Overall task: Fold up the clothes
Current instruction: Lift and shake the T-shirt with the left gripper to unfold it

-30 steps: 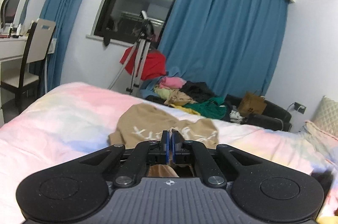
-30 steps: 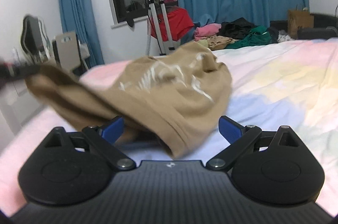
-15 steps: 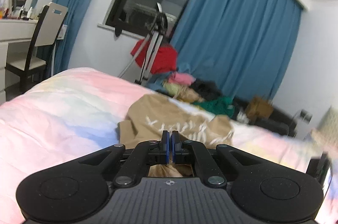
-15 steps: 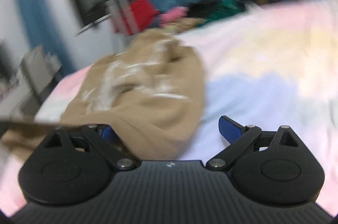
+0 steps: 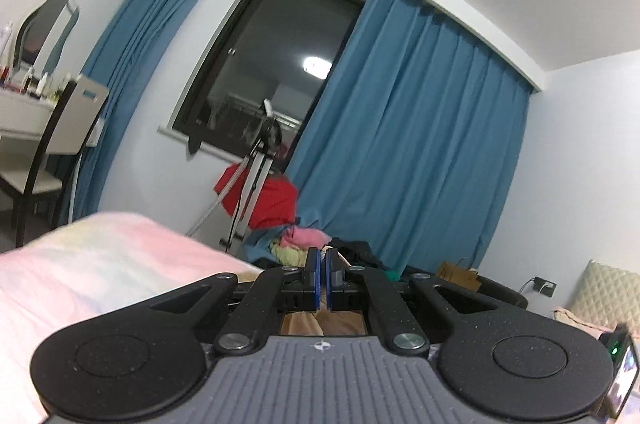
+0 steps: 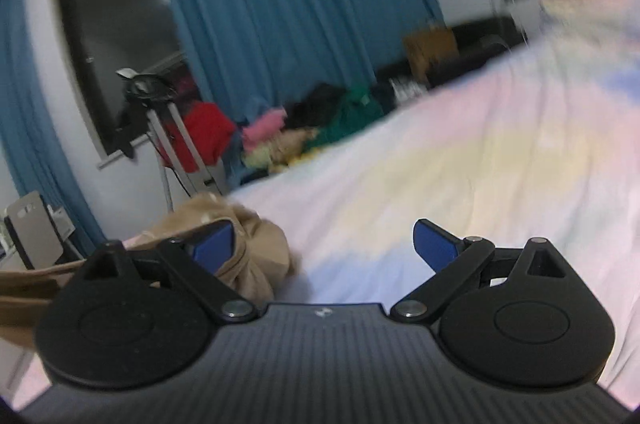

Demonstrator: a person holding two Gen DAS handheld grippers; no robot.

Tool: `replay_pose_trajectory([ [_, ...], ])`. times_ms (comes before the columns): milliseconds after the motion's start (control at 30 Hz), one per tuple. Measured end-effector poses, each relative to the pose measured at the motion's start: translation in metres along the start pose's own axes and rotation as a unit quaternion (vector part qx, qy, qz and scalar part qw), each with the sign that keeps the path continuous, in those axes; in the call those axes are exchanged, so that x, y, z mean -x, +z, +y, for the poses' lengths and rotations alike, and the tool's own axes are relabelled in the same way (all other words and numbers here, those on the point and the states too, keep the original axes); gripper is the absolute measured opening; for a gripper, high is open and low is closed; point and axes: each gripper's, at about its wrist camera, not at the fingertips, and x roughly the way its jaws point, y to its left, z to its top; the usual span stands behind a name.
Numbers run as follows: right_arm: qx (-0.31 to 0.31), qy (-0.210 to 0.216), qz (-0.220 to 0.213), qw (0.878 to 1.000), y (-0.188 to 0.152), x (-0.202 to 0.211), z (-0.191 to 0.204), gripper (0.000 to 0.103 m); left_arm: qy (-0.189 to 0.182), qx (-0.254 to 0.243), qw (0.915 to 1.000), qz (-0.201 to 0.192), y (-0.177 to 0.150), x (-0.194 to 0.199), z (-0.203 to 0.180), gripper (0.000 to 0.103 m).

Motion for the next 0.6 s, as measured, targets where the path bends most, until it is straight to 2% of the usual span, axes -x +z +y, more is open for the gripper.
replay_pose_trajectory([
  [67, 0.017, 0.021, 0.019, 0.999, -0.001, -0.006, 0.001, 0.095, 0.004, -0.008, 0.9999, 0.010, -0.001, -0.001, -0.003, 0.002],
  [100, 0.022, 0.038, 0.043, 0.998, -0.004, -0.012, 0.000, 0.087, 0.007, -0.013, 0.9998, 0.016, -0.003, -0.002, -0.004, 0.002],
  [133, 0.020, 0.053, 0.065, 0.996, -0.009, -0.019, -0.001, 0.067, 0.010, -0.017, 0.9995, 0.024, -0.004, -0.004, -0.004, 0.002],
  [167, 0.010, 0.070, 0.087, 0.994, -0.014, -0.025, -0.004, 0.054, 0.013, -0.019, 0.9990, 0.037, -0.007, -0.008, -0.002, 0.002],
  [267, -0.032, 0.098, 0.138, 0.985, -0.026, -0.041, -0.013, 0.032, 0.029, -0.021, 0.9967, 0.073, -0.014, -0.016, 0.004, 0.002],
  [300, -0.032, 0.104, 0.155, 0.982, -0.029, -0.046, -0.013, 0.028, 0.035, -0.023, 0.9960, 0.079, -0.016, -0.018, 0.007, 0.002],
  [333, -0.026, 0.110, 0.166, 0.980, -0.032, -0.048, -0.010, 0.019, 0.041, -0.025, 0.9952, 0.086, -0.018, -0.019, 0.010, 0.002],
  [367, -0.025, 0.119, 0.159, 0.980, -0.029, -0.045, -0.007, 0.012, 0.045, -0.026, 0.9943, 0.093, -0.020, -0.021, 0.012, 0.003],
  [433, -0.024, 0.136, 0.145, 0.980, -0.023, -0.040, -0.002, 0.007, 0.049, -0.022, 0.9923, 0.112, -0.024, -0.023, 0.015, 0.003],
  [533, -0.022, 0.162, 0.124, 0.979, -0.015, -0.032, 0.006, 0.006, 0.053, -0.010, 0.9863, 0.156, -0.030, -0.025, 0.024, 0.004],
  [600, -0.020, 0.179, 0.109, 0.978, -0.009, -0.026, 0.011, 0.006, 0.058, -0.010, 0.9809, 0.185, -0.038, -0.023, 0.029, 0.008],
])
